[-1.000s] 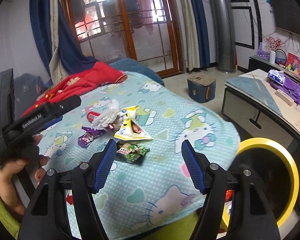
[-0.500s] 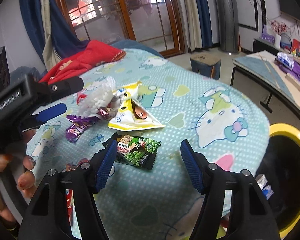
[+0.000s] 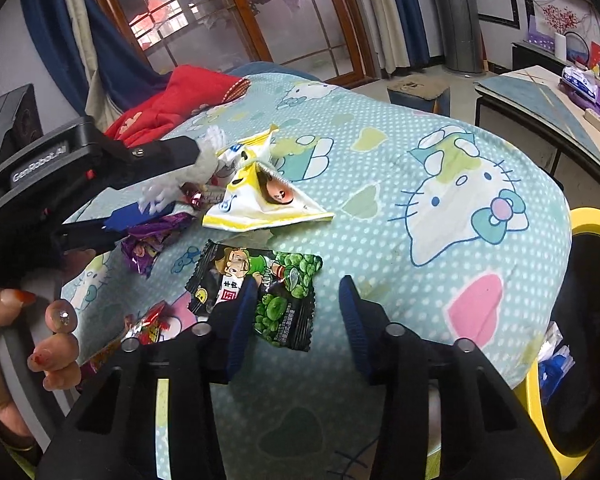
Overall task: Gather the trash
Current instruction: 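Lower the right tool onto the green snack wrapper while the left tool reaches the white mesh sleeve, then close the right tool on the green wrapper while the left tool grips the white mesh sleeve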
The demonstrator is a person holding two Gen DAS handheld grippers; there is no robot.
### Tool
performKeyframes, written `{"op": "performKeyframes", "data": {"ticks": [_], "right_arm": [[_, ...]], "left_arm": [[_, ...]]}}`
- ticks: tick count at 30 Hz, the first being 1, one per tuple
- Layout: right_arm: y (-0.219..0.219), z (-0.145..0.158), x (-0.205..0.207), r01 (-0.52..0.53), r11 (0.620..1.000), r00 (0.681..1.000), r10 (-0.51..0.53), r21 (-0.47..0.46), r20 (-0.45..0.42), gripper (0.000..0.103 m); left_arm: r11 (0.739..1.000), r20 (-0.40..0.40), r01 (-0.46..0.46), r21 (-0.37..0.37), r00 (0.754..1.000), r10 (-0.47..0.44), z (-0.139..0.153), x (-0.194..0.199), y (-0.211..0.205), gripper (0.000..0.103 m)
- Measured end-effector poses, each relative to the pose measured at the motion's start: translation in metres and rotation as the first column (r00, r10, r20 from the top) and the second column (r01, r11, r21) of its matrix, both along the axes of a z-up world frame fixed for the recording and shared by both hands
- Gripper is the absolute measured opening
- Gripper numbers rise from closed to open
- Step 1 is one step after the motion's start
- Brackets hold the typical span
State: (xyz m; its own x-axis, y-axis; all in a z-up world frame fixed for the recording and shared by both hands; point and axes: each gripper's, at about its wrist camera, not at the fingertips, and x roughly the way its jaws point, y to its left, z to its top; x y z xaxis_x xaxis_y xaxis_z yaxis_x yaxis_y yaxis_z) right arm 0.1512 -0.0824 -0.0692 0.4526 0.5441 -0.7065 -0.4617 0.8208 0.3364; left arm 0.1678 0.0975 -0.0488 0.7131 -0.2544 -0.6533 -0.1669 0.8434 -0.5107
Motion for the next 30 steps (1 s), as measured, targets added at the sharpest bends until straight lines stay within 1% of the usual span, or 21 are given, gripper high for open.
{"op": "performKeyframes", "data": {"ticks": [1, 2, 3, 4, 9, 11, 14, 18, 22, 24, 25, 30], "right_arm": [[-0.001, 0.0, -0.001, -0.003, 1.0, 1.0, 0.003, 0.003, -0.001, 0.033], [-0.001, -0.001, -0.002, -0.006, 1.0, 1.0, 0.006, 0.009, -0.005, 0.03], [-0.001, -0.001, -0.002, -0.008, 1.0, 1.0, 0.008, 0.013, -0.007, 0.028], [-0.002, -0.001, -0.003, -0.013, 1.0, 1.0, 0.014, 0.018, -0.011, 0.023], [-0.005, 0.0, -0.007, -0.019, 1.0, 1.0, 0.019, 0.009, -0.005, 0.013], [-0.006, 0.001, -0.009, -0.02, 1.0, 1.0, 0.02, 0.01, -0.002, 0.01], [-0.007, 0.003, -0.012, -0.02, 1.0, 1.0, 0.02, 0.006, 0.014, 0.008], [-0.009, 0.007, -0.015, -0.02, 1.0, 0.999, 0.02, 0.011, 0.03, 0.007], [-0.012, 0.016, -0.022, -0.025, 1.0, 0.998, 0.024, 0.014, 0.064, 0.006], [-0.012, 0.02, -0.024, -0.032, 0.999, 0.997, 0.031, 0.018, 0.074, 0.005], [-0.012, 0.021, -0.025, -0.037, 0.999, 0.996, 0.035, 0.019, 0.076, 0.005], [-0.013, 0.026, -0.026, -0.039, 0.999, 0.995, 0.037, 0.019, 0.092, 0.005]], "left_arm": [[1.0, 0.001, 0.001, -0.007, 1.0, -0.001, 0.0, -0.001, 0.0, 0.042], [1.0, 0.003, 0.004, -0.017, 1.0, -0.004, -0.001, -0.002, 0.0, 0.037], [1.0, 0.003, 0.003, -0.018, 1.0, -0.002, -0.001, -0.003, 0.0, 0.028], [1.0, 0.007, 0.002, -0.018, 1.0, -0.002, -0.001, -0.003, -0.001, 0.022], [1.0, 0.031, 0.005, -0.025, 1.0, -0.004, 0.003, -0.009, 0.0, 0.009], [1.0, 0.039, 0.001, -0.027, 0.999, 0.0, 0.004, -0.012, 0.002, 0.007], [1.0, 0.057, -0.007, -0.022, 0.998, 0.009, 0.008, -0.017, 0.004, 0.005], [1.0, 0.098, -0.019, -0.004, 0.995, 0.019, 0.019, -0.027, 0.007, 0.004], [1.0, 0.144, -0.024, 0.006, 0.989, 0.023, 0.032, -0.037, 0.011, 0.004], [1.0, 0.161, -0.016, -0.009, 0.987, 0.017, 0.037, -0.041, 0.013, 0.004], [1.0, 0.16, -0.006, -0.013, 0.987, 0.008, 0.037, -0.042, 0.014, 0.004], [1.0, 0.134, 0.003, 0.019, 0.991, -0.006, 0.035, -0.045, 0.013, 0.004]]}}
